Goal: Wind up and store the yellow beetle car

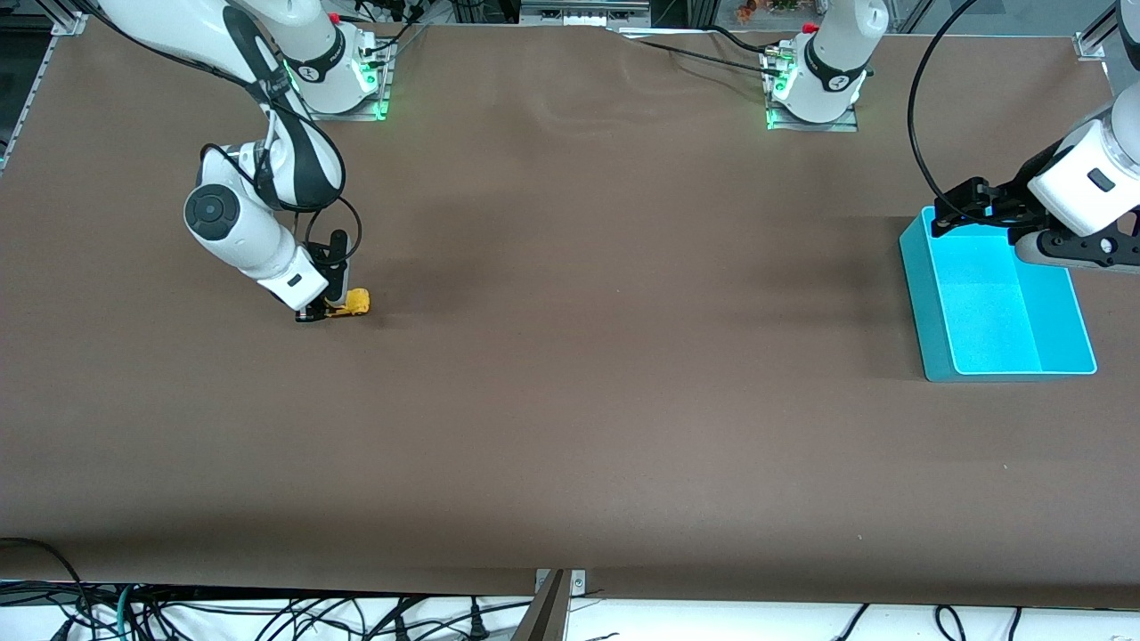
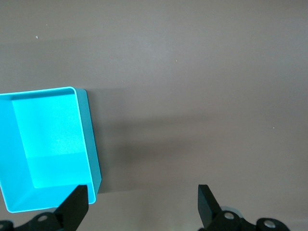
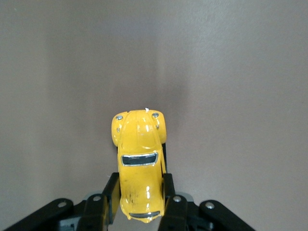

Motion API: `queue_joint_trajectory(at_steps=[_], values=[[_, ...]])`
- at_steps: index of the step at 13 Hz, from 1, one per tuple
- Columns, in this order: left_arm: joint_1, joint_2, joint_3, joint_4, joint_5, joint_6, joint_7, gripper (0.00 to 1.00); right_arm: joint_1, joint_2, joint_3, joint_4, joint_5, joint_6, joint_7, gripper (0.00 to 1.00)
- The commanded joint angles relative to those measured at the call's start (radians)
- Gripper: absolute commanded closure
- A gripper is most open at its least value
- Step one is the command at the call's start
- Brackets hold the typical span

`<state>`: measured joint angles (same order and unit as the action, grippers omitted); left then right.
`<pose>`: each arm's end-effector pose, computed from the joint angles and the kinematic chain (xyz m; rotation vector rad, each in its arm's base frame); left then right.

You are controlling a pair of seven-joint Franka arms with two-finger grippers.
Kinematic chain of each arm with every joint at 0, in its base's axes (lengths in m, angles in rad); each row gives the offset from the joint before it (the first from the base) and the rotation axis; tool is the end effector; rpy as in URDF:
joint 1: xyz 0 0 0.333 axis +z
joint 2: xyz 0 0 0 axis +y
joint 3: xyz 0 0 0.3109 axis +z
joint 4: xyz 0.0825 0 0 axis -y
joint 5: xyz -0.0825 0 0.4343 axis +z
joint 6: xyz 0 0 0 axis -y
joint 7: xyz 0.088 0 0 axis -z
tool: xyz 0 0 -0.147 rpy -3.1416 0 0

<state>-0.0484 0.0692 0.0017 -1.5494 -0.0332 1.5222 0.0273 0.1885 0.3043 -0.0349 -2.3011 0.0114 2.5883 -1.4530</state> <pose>0.6141 -0.0337 0.5444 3.1037 -0.1149 -0.1503 0.5439 0.0829 0.1253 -2.1860 -2.2471 0.0254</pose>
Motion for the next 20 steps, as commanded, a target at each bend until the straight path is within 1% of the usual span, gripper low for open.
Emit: queue_joint_trajectory(at_steps=[1,5,8,12,17,20], values=[[0.002,0.0,-0.003,0.011,0.015,-0.014,0.022,0.0,-0.029,0.024,0.013,-0.014,-0.007,0.053,-0.015,0.79],[0.002,0.0,-0.003,0.011,0.015,-0.014,0.022,0.0,-0.05,0.045,0.013,-0.026,-0.007,0.098,-0.02,0.79],[0.002,0.0,-0.003,0.011,0.015,-0.014,0.022,0.0,-0.089,0.047,0.013,-0.026,-0.007,0.102,-0.088,0.79],[0.002,0.0,-0.003,0.011,0.012,-0.014,0.022,0.0,-0.182,0.055,0.013,-0.026,-0.005,0.104,-0.211,0.79],[0.004,0.0,-0.002,0.011,0.004,-0.014,0.022,0.0,-0.343,0.093,0.013,-0.021,-0.004,0.121,-0.417,0.79],[0.004,0.0,-0.002,0.011,0.004,-0.014,0.022,0.0,-0.357,0.096,0.015,-0.017,0.001,0.121,-0.432,0.78]])
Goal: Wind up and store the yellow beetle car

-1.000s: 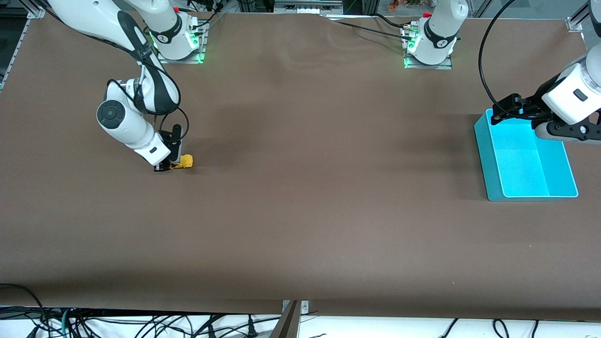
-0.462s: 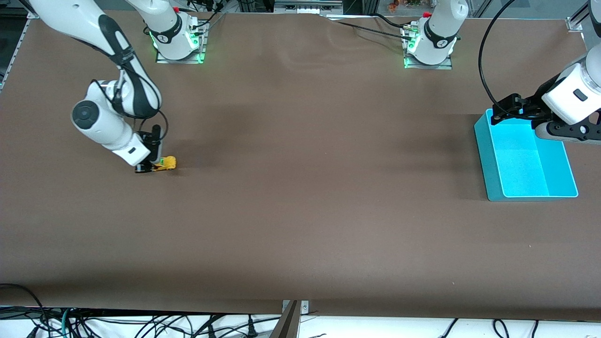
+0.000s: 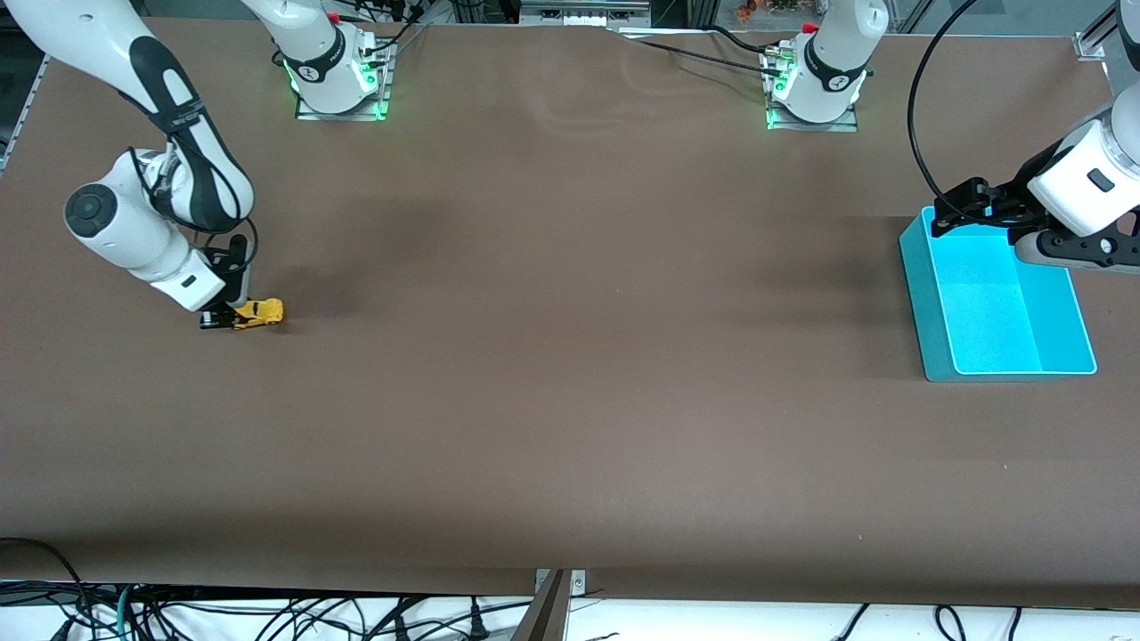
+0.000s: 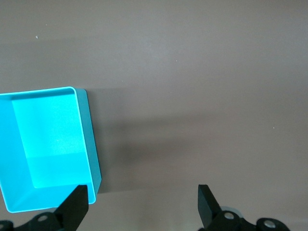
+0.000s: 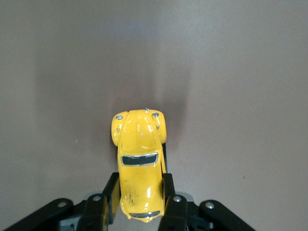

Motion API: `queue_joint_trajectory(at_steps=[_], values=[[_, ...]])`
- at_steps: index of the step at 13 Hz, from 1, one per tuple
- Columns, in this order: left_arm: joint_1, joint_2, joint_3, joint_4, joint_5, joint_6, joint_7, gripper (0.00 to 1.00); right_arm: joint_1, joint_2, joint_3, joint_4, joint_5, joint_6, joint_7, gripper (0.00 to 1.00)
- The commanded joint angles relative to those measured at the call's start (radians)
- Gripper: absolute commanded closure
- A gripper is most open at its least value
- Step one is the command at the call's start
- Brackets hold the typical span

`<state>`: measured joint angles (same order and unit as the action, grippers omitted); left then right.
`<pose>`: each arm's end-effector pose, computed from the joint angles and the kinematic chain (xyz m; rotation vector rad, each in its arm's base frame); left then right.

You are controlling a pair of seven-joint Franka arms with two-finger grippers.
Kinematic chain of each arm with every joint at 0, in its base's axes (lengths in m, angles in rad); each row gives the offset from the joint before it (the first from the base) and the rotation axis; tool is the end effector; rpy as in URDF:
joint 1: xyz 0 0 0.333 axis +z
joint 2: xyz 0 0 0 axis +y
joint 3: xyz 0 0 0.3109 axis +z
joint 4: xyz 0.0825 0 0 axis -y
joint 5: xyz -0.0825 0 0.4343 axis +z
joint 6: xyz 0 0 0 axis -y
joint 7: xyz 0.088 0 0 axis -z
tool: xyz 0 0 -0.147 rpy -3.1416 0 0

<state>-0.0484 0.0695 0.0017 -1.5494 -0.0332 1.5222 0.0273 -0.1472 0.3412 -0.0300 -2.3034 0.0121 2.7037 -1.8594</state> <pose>0.6141 -0.0338 0.5442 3.1037 -0.1149 -0.1508 0.5489 -0.0998 0.1145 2.0690 2.2930 0.0421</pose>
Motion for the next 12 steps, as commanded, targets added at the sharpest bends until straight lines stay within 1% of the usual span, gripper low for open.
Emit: queue_joint_trajectory(at_steps=[1,2,3,4,5,6,8,9,12], values=[[0.004,0.0,-0.002,0.011,0.004,-0.014,0.022,0.0,-0.022,0.058,0.01,-0.013,0.014,0.004,-0.024,0.75],[0.004,0.0,-0.003,0.011,0.004,-0.014,0.022,0.0,-0.02,0.056,0.015,-0.011,0.022,0.001,-0.021,0.7],[0.004,0.0,-0.003,0.011,0.004,-0.014,0.022,0.0,-0.02,0.055,0.033,-0.004,0.028,-0.002,-0.018,0.64],[0.004,0.0,-0.002,0.011,0.004,-0.014,0.022,0.0,-0.02,0.053,0.039,-0.001,0.038,-0.004,-0.017,0.48],[0.004,0.0,-0.002,0.011,0.004,-0.014,0.022,0.0,-0.02,0.053,0.047,0.005,0.046,-0.011,-0.017,0.28],[0.004,0.0,-0.002,0.011,0.004,-0.016,0.022,0.0,-0.02,0.052,0.064,0.027,0.055,-0.03,-0.017,0.0],[0.004,0.0,-0.002,0.011,0.004,-0.016,0.022,0.0,-0.02,0.052,0.077,0.102,0.057,-0.122,-0.012,0.0],[0.004,0.0,-0.002,0.011,0.004,-0.014,0.022,0.0,-0.02,0.048,0.097,0.146,0.057,-0.187,0.014,0.0],[0.004,0.0,-0.003,0.011,0.004,-0.014,0.022,0.0,-0.017,0.007,0.134,0.27,0.055,-0.384,0.061,0.0]])
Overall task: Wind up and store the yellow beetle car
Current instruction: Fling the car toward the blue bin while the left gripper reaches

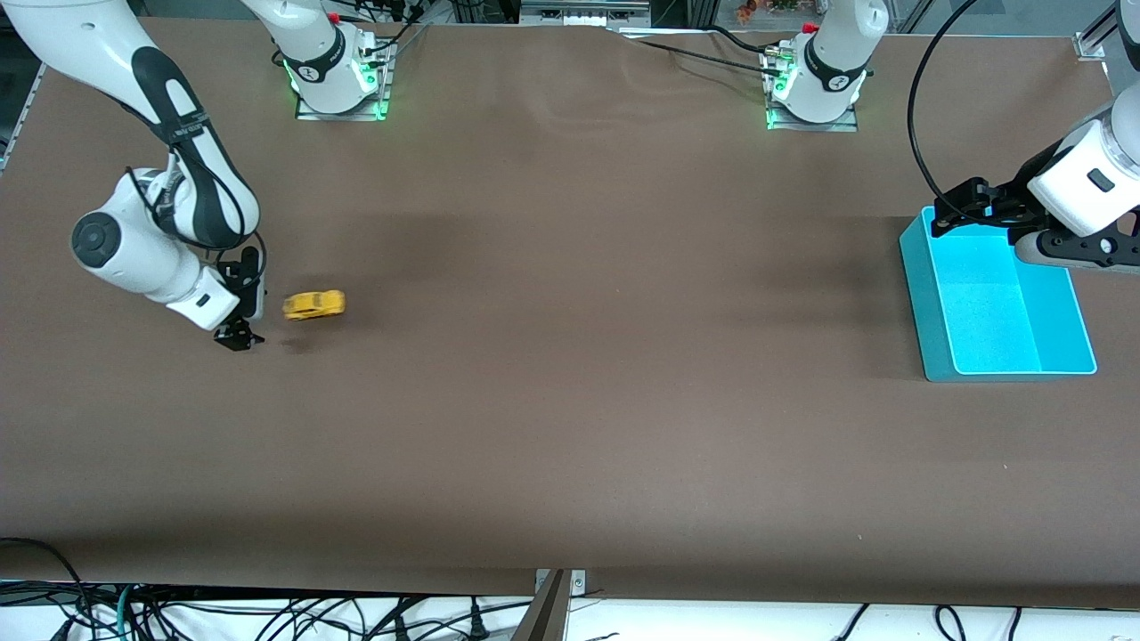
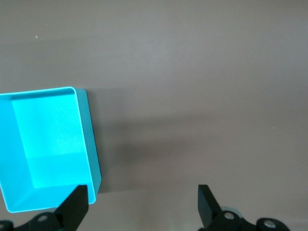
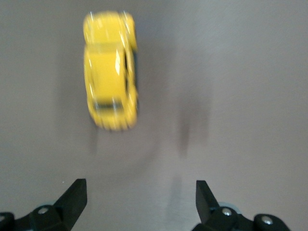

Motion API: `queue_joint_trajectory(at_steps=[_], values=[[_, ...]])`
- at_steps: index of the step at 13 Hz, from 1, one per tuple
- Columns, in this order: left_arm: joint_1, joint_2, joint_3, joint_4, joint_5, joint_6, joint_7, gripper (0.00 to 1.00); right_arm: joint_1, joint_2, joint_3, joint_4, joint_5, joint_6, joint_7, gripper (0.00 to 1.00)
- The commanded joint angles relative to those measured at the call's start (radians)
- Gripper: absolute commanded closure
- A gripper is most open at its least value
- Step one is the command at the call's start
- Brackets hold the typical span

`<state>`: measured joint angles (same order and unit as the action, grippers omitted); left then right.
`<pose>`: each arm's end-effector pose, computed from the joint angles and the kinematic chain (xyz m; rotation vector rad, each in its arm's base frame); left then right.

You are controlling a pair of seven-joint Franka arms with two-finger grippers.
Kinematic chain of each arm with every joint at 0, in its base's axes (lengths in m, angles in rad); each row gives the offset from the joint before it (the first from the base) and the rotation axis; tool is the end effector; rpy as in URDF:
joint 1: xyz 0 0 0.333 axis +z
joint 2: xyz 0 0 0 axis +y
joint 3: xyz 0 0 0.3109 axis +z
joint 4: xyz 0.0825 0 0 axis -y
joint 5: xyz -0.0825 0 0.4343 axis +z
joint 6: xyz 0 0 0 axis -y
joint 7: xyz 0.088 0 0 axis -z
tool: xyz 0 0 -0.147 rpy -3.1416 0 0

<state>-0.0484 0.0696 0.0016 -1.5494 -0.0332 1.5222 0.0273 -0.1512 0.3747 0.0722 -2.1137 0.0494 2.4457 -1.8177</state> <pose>0.6142 -0.0338 0.5442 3.1036 -0.1150 -0.1509 0.6003 -0.0443 0.1474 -2.0336 -2.3048 -0.0339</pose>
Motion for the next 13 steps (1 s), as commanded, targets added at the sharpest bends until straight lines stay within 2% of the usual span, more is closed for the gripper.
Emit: queue_joint_trajectory(at_steps=[1,4,9,13], values=[[0.004,-0.001,-0.002,0.011,0.004,-0.014,0.022,0.0,-0.013,-0.046,0.037,0.124,0.007,-0.208,0.046,0.0],[0.004,-0.001,-0.002,0.009,0.004,-0.016,0.022,0.0,-0.013,-0.155,0.037,0.214,0.006,-0.376,0.161,0.0],[-0.005,0.027,-0.003,0.009,0.006,-0.028,0.025,0.0,-0.013,-0.385,0.035,0.218,0.001,-0.476,0.518,0.0],[-0.013,0.036,-0.011,0.003,0.004,-0.075,0.048,0.0,-0.013,-0.477,0.017,0.221,0.001,-0.559,0.786,0.0]])
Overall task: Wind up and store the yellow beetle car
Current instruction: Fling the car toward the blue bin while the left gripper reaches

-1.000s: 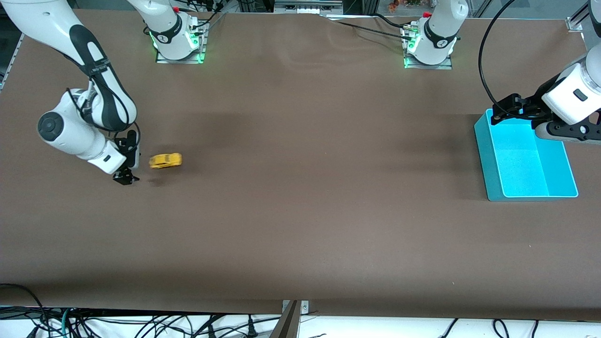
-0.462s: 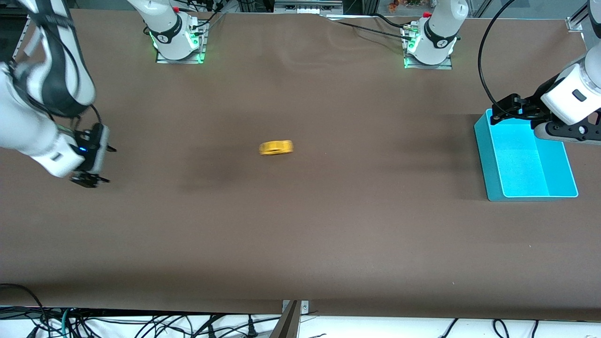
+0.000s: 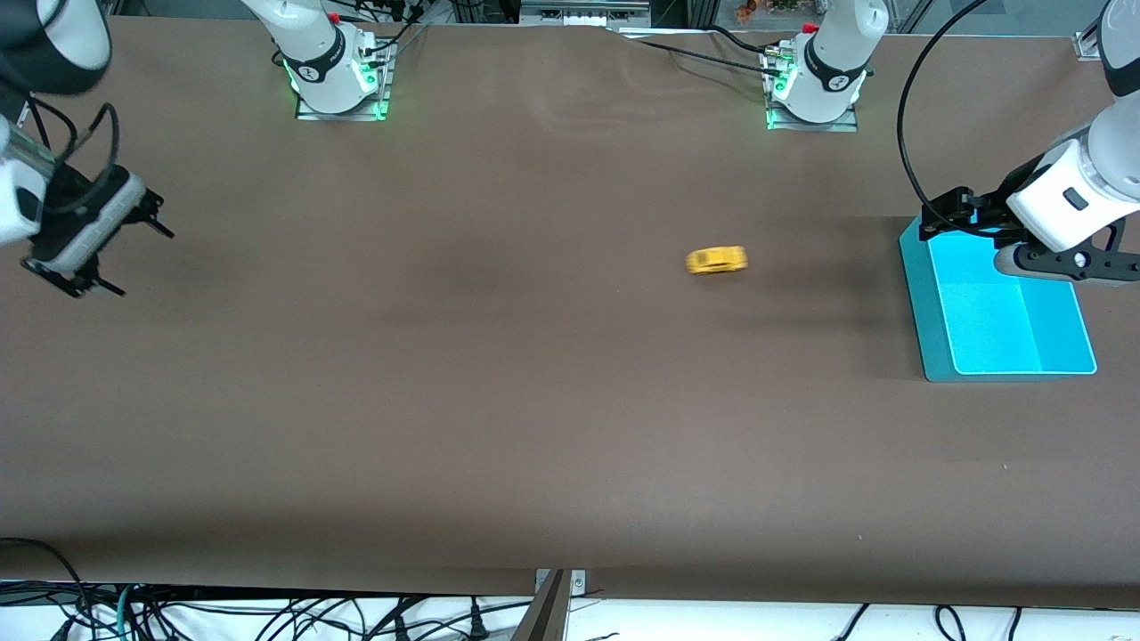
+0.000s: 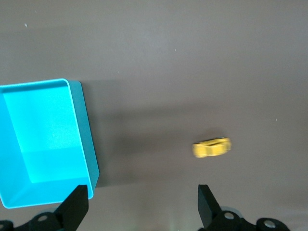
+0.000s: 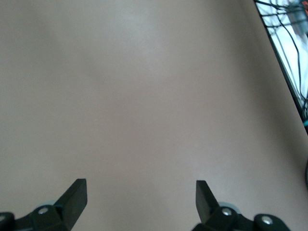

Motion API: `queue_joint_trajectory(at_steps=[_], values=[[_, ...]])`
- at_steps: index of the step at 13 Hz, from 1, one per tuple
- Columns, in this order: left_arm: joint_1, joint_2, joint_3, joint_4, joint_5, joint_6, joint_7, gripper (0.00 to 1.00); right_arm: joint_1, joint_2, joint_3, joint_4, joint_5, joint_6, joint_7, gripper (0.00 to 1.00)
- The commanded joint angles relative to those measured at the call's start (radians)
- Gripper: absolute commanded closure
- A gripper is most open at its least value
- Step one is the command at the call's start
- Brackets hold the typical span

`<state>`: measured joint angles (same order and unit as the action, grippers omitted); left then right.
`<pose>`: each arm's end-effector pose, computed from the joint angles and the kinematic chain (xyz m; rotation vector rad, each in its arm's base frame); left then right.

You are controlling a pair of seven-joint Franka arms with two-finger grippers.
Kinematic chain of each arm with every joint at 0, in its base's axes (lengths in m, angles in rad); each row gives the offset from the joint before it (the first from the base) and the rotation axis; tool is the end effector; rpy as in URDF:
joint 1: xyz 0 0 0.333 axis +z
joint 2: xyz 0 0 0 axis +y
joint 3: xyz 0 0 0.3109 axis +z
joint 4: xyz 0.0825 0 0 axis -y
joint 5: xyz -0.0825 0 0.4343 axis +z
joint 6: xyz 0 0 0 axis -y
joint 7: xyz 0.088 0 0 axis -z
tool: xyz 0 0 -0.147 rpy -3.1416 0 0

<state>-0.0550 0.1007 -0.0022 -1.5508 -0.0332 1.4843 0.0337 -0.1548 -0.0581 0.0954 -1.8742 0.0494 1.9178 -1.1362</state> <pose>0.6139 -0.0402 0.5217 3.0960 -0.1410 -0.2603 0.6075 -0.0300 0.4854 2.6853 1.5778 0.1673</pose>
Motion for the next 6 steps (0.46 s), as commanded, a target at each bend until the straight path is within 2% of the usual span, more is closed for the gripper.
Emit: queue_joint_trajectory(at_steps=[1,3,6], values=[[-0.006,0.016,-0.019,0.006,0.009,-0.059,0.116,0.0,-0.009,-0.06,-0.013,-0.019,0.003,-0.064,0.212,0.0],[-0.002,0.031,-0.021,-0.005,0.016,-0.07,0.282,0.0,0.001,-0.077,-0.031,-0.003,0.009,-0.13,0.414,0.0],[0.0,0.027,-0.019,-0.061,0.019,-0.072,0.461,0.0,0.015,-0.078,-0.039,0.024,0.012,-0.164,0.509,0.0]])
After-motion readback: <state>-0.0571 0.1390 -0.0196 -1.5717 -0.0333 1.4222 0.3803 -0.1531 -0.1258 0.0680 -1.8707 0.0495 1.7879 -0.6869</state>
